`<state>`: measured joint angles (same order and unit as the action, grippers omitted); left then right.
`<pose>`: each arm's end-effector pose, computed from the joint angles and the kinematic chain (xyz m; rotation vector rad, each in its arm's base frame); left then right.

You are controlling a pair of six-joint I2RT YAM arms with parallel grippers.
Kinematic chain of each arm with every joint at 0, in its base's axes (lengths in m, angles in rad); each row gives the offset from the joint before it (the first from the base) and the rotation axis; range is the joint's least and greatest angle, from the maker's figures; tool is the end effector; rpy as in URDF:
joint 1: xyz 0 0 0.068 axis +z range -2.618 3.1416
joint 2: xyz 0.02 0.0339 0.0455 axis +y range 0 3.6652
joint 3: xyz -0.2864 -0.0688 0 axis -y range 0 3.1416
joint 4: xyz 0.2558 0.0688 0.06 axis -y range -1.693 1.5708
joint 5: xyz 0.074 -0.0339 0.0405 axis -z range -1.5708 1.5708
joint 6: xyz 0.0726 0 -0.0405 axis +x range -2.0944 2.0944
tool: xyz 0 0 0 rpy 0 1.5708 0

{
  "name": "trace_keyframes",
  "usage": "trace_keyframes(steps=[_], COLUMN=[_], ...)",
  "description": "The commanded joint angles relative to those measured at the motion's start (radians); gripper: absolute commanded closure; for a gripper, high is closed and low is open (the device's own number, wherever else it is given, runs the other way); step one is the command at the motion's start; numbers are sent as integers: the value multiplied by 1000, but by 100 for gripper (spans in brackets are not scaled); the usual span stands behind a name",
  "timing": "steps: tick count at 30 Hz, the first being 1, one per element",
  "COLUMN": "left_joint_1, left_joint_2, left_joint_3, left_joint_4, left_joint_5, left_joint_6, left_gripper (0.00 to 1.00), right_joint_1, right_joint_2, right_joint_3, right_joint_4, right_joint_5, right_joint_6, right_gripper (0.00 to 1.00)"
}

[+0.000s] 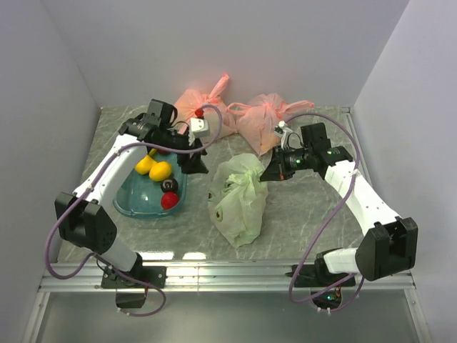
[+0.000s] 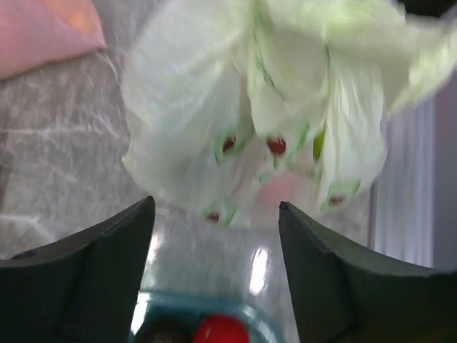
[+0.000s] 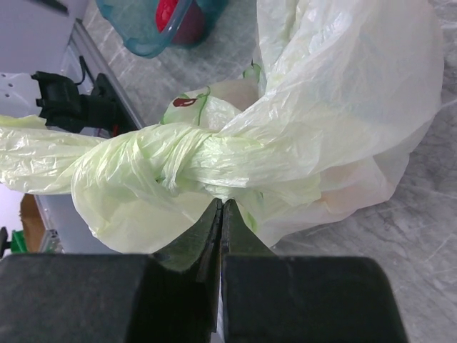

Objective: Place the fake fruits into the plastic bag and tie a complex knot

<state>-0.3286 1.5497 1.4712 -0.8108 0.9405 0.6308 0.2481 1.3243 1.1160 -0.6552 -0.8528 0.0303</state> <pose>0.3097 -0.1676 0.3489 1.3467 1.7423 -0.9733 0.2695 0.1247 0.3045 -0.6377 2.2595 1.1603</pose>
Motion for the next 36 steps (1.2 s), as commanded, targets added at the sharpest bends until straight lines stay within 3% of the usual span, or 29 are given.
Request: trace_keyframes(steps=[1,5,9,16,18,21,22,23,24,25,36], left_joint_1=[-59,-183,-383,-509,-513,-512,-510,-509,-492,-480,-175], left_joint_2=[-7,-68,-92,31,67,82,81,79,66,58,-75], left_joint_3=[145,161,130,239,261,256,244,229,194,175,-63], left_joint_4=[-379,-238,-176,-145,-143,-130,-128,-125,-125,-114,-56], left_joint_5=[-172,-331,-491,-623,-631,-655,-664,-672,-672,-672,-655], left_joint_6=[317,173,126,32,32,6,3,-6,-14,-25,-195], left_gripper=[20,14,15,21,28,51,70,78,94,99,100], right_joint_1=[20,54,79,94,94,92,89,79,68,59,-105], right_joint_2=[-28,-40,-39,-28,-27,-36,-40,-56,-63,-69,-171], right_joint_3=[44,30,41,74,82,103,105,104,102,99,56], right_joint_4=[-14,-7,-8,-38,-47,-75,-83,-89,-104,-116,-241], right_joint_5=[50,90,135,130,135,149,158,164,176,182,313], right_joint_6=[-20,-18,-21,-90,-107,-144,-154,-165,-187,-202,-414], right_gripper=[100,100,100,100,100,100,100,100,100,100,100])
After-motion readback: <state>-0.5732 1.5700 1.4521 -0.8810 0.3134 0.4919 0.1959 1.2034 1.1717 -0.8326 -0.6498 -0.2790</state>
